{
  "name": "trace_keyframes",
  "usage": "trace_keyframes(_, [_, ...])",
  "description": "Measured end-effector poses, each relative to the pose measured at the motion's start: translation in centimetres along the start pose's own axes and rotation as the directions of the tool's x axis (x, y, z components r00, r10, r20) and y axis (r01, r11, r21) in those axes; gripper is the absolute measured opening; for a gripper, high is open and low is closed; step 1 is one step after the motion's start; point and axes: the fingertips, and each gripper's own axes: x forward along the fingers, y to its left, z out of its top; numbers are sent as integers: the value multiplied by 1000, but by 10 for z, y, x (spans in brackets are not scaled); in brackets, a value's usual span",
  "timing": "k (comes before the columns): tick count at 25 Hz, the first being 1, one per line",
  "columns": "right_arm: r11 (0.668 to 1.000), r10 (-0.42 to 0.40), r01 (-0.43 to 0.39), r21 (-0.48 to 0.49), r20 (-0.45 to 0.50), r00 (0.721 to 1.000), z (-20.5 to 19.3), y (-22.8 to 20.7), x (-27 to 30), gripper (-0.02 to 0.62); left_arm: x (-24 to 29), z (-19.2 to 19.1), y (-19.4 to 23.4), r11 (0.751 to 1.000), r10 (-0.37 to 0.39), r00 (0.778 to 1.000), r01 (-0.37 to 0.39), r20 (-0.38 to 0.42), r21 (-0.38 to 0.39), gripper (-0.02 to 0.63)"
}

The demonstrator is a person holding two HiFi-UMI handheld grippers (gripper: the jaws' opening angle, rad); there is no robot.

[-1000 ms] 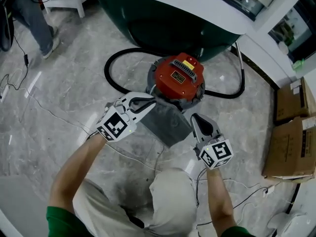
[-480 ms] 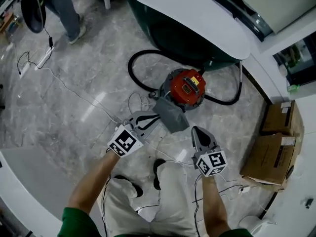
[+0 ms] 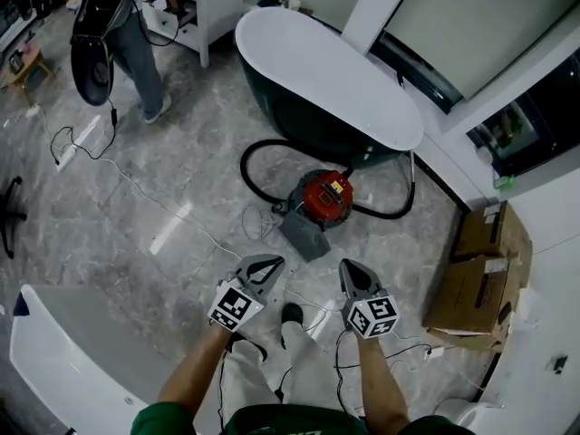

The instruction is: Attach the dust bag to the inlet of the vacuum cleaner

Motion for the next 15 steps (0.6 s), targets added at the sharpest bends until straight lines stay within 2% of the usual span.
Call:
trace_keyframes(7, [1000,13,-13,1,56,998,52,54,-63,9,-56,62,-35,997,71,996,-69,45,-37,5])
trace_keyframes(11, [999,20,-22,28,90,996,59,78,-101,9,-77,82,-57,993,91,992,-83,90,-84,5])
trace_keyframes(15, [999,20,-25,37,122,992,67,82,-122,9,-79,92,-77,990,108,991,-99,85,-95,5])
